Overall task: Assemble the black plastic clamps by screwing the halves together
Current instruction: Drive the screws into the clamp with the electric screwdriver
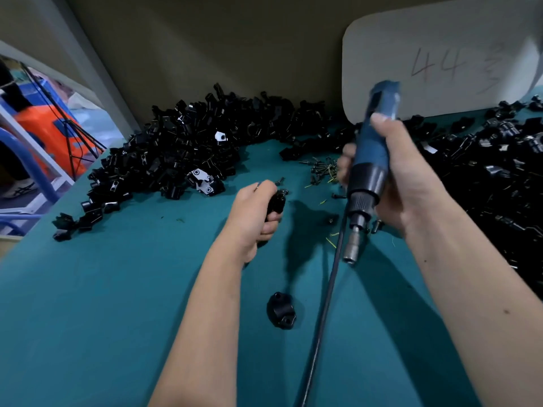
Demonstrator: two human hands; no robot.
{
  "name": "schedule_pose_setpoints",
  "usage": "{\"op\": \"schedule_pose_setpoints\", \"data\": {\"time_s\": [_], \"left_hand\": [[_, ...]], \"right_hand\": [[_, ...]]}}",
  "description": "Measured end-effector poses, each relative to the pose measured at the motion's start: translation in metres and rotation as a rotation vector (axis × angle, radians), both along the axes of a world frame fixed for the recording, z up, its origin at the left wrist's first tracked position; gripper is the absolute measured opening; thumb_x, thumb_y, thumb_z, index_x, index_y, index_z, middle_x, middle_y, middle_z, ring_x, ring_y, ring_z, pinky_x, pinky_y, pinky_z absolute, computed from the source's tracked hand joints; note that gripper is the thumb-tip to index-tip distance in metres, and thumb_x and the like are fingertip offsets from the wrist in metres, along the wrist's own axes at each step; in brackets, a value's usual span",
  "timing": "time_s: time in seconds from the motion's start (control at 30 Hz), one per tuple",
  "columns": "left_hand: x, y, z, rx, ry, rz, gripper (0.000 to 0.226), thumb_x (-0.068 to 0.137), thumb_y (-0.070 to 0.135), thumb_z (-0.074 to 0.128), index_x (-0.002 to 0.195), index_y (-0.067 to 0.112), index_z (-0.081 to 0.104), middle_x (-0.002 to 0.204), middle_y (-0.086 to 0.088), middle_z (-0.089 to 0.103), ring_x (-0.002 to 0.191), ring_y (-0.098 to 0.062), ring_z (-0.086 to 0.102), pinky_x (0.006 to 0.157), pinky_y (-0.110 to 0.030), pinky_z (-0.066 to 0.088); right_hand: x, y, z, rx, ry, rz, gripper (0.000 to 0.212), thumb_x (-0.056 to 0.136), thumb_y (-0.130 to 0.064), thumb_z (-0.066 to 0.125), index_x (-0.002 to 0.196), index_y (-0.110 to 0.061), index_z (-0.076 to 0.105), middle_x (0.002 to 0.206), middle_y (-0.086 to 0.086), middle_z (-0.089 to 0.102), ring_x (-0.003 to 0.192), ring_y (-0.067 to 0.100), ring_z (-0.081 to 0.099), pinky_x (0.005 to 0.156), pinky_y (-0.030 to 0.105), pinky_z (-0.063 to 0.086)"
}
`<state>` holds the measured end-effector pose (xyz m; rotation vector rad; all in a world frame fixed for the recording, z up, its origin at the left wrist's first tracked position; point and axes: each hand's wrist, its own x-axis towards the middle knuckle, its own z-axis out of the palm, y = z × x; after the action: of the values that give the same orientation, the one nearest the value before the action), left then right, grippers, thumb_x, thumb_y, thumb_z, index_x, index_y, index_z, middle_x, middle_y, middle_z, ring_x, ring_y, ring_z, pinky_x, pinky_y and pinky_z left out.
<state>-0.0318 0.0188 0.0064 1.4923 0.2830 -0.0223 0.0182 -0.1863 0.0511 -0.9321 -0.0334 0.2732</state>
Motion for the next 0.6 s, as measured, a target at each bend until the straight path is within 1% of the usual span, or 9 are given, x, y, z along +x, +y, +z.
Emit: {"op": "schedule_pose_setpoints", "data": {"time_s": [0.07, 0.1, 0.17, 0.23, 0.33, 0.4, 0.43, 0.5, 0.6], "left_hand": [[0.0, 0.003, -0.002, 0.147, -0.024, 0.011, 0.017, 0.087, 0.028, 0.048, 0.076, 0.024, 0.035, 0.062, -0.002, 0.034, 0.046, -0.014, 0.019, 0.045, -0.021, 0.011], [0.0, 0.003, -0.001, 0.171, -0.025, -0.023, 0.016, 0.083, 0.029, 0.049, 0.075, 0.025, 0.035, 0.062, -0.002, 0.033, 0.047, -0.014, 0.017, 0.047, -0.022, 0.01], [-0.001, 0.004, 0.0, 0.212, -0.001, -0.124, 0.015, 0.078, 0.031, 0.05, 0.072, 0.025, 0.037, 0.06, -0.003, 0.031, 0.048, -0.013, 0.017, 0.047, -0.02, 0.011], [-0.003, 0.003, 0.001, 0.267, 0.038, -0.211, 0.016, 0.077, 0.032, 0.051, 0.07, 0.025, 0.039, 0.057, -0.002, 0.033, 0.046, -0.013, 0.019, 0.046, -0.019, 0.012], [-0.003, 0.001, 0.001, 0.303, 0.077, -0.303, 0.017, 0.077, 0.032, 0.051, 0.067, 0.025, 0.04, 0.056, 0.0, 0.036, 0.045, -0.013, 0.019, 0.045, -0.018, 0.014], [-0.002, -0.001, 0.003, 0.327, 0.092, -0.329, 0.014, 0.077, 0.032, 0.051, 0.071, 0.022, 0.042, 0.056, -0.001, 0.035, 0.046, -0.014, 0.018, 0.044, -0.017, 0.015], [-0.002, -0.001, 0.003, 0.338, 0.094, -0.336, 0.014, 0.076, 0.032, 0.051, 0.074, 0.02, 0.043, 0.057, -0.001, 0.034, 0.047, -0.014, 0.017, 0.045, -0.017, 0.014], [-0.001, -0.003, 0.004, 0.359, 0.093, -0.342, 0.015, 0.076, 0.032, 0.051, 0.079, 0.018, 0.046, 0.057, -0.002, 0.033, 0.049, -0.015, 0.016, 0.046, -0.018, 0.015], [0.0, -0.004, 0.004, 0.381, 0.091, -0.35, 0.014, 0.075, 0.032, 0.051, 0.078, 0.019, 0.045, 0.057, 0.0, 0.036, 0.05, -0.016, 0.018, 0.046, -0.021, 0.015]], "right_hand": [[-0.001, -0.001, 0.006, 0.225, -0.025, -0.007, 0.04, 0.092, -0.033, 0.076, 0.114, -0.013, 0.048, 0.084, 0.007, 0.063, 0.069, 0.018, 0.062, 0.065, 0.03, 0.057], [-0.001, 0.0, 0.007, 0.272, -0.043, -0.026, 0.032, 0.095, -0.029, 0.072, 0.109, -0.013, 0.047, 0.083, 0.007, 0.061, 0.067, 0.017, 0.06, 0.063, 0.029, 0.055], [-0.003, 0.002, 0.009, 0.255, -0.1, -0.09, 0.023, 0.097, -0.024, 0.069, 0.1, -0.016, 0.047, 0.081, 0.004, 0.057, 0.062, 0.015, 0.054, 0.061, 0.029, 0.052], [-0.006, 0.004, 0.009, 0.205, -0.152, -0.171, 0.027, 0.094, -0.024, 0.072, 0.095, -0.018, 0.046, 0.077, 0.001, 0.054, 0.057, 0.014, 0.048, 0.057, 0.029, 0.047], [-0.008, 0.006, 0.013, 0.24, -0.148, -0.298, 0.036, 0.092, -0.03, 0.076, 0.101, -0.017, 0.044, 0.074, 0.0, 0.05, 0.055, 0.013, 0.044, 0.053, 0.028, 0.043], [-0.008, 0.004, 0.016, 0.28, -0.132, -0.373, 0.042, 0.092, -0.036, 0.076, 0.105, -0.015, 0.042, 0.073, 0.0, 0.05, 0.054, 0.013, 0.043, 0.052, 0.028, 0.042], [-0.008, 0.003, 0.017, 0.284, -0.133, -0.401, 0.042, 0.092, -0.037, 0.075, 0.104, -0.015, 0.042, 0.072, 0.0, 0.05, 0.054, 0.014, 0.043, 0.051, 0.028, 0.041], [-0.008, 0.002, 0.018, 0.284, -0.137, -0.429, 0.037, 0.094, -0.035, 0.072, 0.101, -0.015, 0.042, 0.071, 0.001, 0.05, 0.052, 0.014, 0.043, 0.051, 0.028, 0.041], [-0.01, 0.004, 0.017, 0.276, -0.141, -0.426, 0.027, 0.097, -0.029, 0.066, 0.091, -0.017, 0.043, 0.069, 0.001, 0.049, 0.051, 0.015, 0.041, 0.051, 0.027, 0.04]]}}
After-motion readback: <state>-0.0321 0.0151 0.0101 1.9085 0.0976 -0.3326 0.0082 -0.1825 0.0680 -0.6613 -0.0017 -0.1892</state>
